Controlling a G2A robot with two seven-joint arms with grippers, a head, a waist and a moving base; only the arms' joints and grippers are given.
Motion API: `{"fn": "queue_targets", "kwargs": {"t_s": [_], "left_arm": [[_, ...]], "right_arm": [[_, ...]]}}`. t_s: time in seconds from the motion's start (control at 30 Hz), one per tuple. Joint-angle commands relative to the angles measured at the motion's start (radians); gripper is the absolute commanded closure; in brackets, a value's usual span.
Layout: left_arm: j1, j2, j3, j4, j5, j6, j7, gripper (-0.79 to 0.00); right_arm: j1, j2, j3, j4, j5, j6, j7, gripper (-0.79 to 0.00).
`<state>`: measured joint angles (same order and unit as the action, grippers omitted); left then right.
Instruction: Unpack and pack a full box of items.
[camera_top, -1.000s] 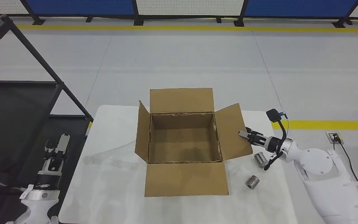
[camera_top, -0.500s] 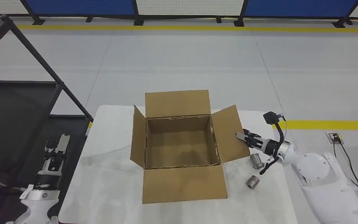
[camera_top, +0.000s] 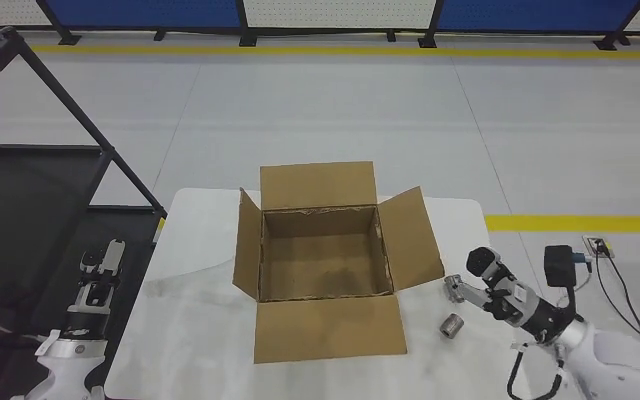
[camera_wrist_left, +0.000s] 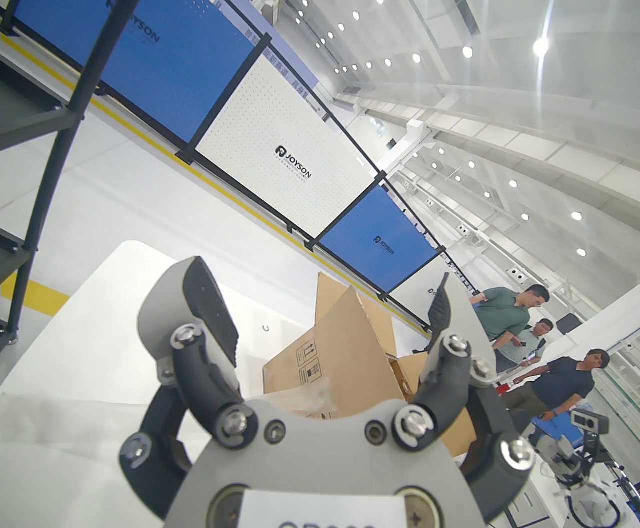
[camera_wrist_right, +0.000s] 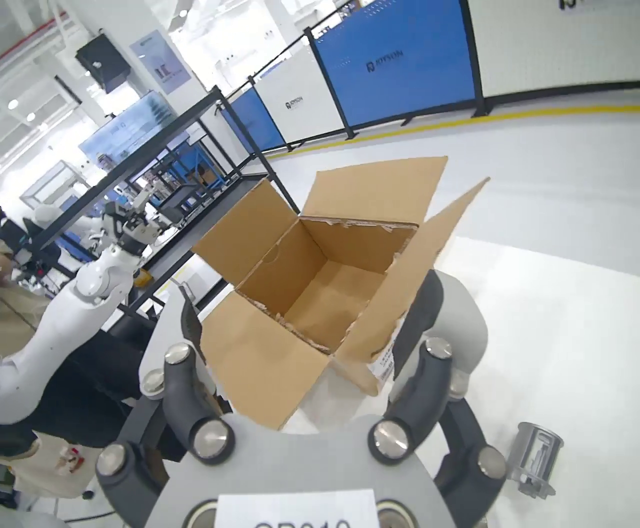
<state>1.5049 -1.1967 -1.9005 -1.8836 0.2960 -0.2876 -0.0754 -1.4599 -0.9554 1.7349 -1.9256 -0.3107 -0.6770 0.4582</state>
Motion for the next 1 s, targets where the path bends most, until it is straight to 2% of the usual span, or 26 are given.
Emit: {"fn": "queue_targets", "kwargs": {"t_s": [0.0, 0.07, 0.63, 0.73, 0.83, 0.97], "left_arm": [[0.000, 0.000, 0.000, 0.000, 0.000, 0.000, 0.000, -0.785], [0.000, 0.000, 0.000, 0.000, 0.000, 0.000, 0.000, -0.785], [0.000, 0.000, 0.000, 0.000, 0.000, 0.000, 0.000, -0.785], [0.000, 0.000, 0.000, 0.000, 0.000, 0.000, 0.000, -0.785], [0.000, 0.000, 0.000, 0.000, 0.000, 0.000, 0.000, -0.785], [0.000, 0.000, 0.000, 0.000, 0.000, 0.000, 0.000, -0.785]], "right_arm": [[-0.106, -0.003, 0.034, -0.058, -0.028, -0.035, -0.049, -0.785], [-0.149, -0.008, 0.060, -0.061, -0.016, -0.016, -0.103, -0.785], [-0.149, -0.008, 0.060, -0.061, -0.016, -0.016, -0.103, -0.785], [-0.115, -0.007, -0.002, -0.092, -0.110, -0.048, -0.067, -0.785], [-0.064, -0.006, -0.029, -0.044, -0.209, -0.117, -0.070, -0.785], [0.002, 0.002, -0.024, 0.015, -0.422, -0.192, -0.031, -0.785]]}}
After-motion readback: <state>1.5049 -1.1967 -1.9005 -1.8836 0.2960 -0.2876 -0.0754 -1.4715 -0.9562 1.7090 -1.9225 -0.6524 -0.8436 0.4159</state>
